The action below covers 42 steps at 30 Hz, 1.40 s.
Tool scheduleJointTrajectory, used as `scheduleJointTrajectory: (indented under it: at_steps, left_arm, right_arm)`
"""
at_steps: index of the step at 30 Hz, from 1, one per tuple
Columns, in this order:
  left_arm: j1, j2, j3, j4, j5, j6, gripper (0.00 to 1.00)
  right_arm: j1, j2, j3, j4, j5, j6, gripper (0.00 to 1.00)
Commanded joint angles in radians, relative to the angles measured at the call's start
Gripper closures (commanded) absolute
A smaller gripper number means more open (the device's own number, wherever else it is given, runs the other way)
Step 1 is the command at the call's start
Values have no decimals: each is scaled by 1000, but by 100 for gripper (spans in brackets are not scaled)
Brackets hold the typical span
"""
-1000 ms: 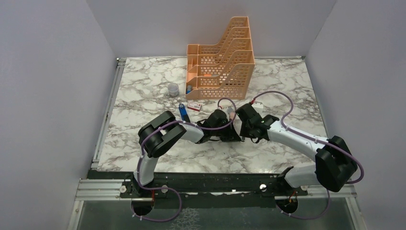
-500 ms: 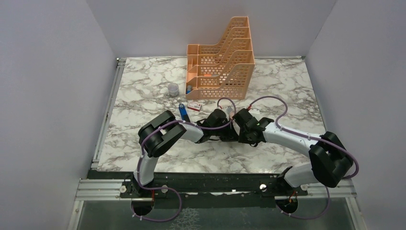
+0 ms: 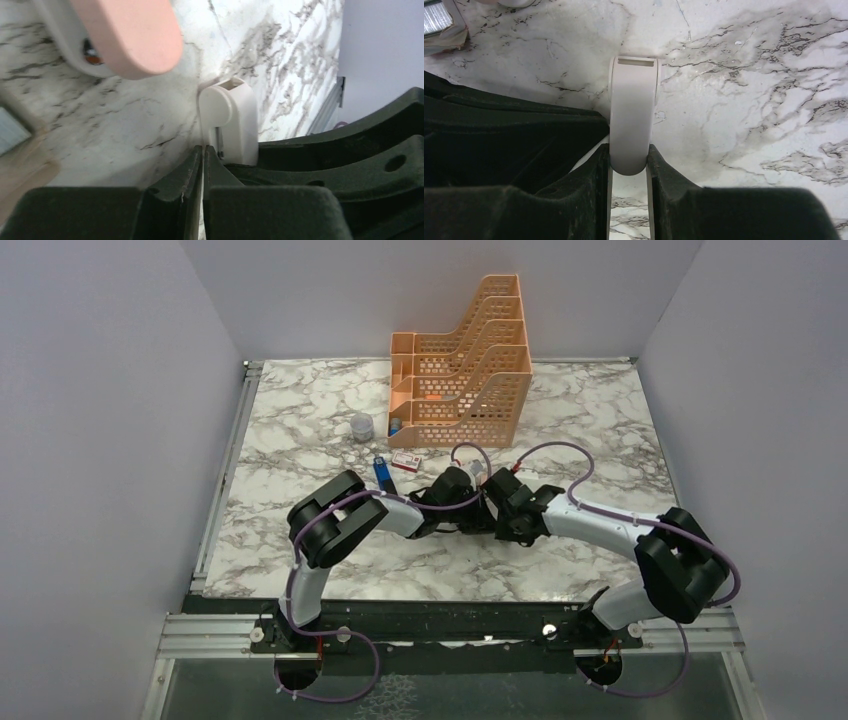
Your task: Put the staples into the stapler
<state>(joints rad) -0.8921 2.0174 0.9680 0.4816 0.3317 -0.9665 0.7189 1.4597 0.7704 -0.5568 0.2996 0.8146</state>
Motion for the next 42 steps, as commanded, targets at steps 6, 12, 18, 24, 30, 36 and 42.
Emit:
scheduleJointTrajectory:
  at_steps: [6, 12, 18, 24, 30, 36, 42]
  left_arm:
    - [-3, -65, -36, -159, -116, 89, 80]
    - [-4, -140, -27, -281, -189, 127, 72]
    - [-5, -322, -9, -443, -299, 235, 51]
    - [-4, -572, 72, -712, -508, 410, 21]
    - [-5, -860, 126, -965, -824, 470, 1]
    - [-5, -1134, 169, -1091, -1022, 524, 1]
    - [-5, -1292, 238, -1226, -1157, 548, 1]
  right_arm:
    - [-1, -79, -1, -39, 112, 71, 44]
    - [-1, -227, 7, -79, 147, 72, 33]
    - [-1, -411, 37, -119, 215, -11, 22]
    - [-1, -564, 155, -242, 292, -85, 0]
    - [-1, -724, 257, -310, 402, -126, 0]
    - [0, -832, 303, -276, 551, -248, 0]
    - [-1, -855, 356, -287, 601, -285, 0]
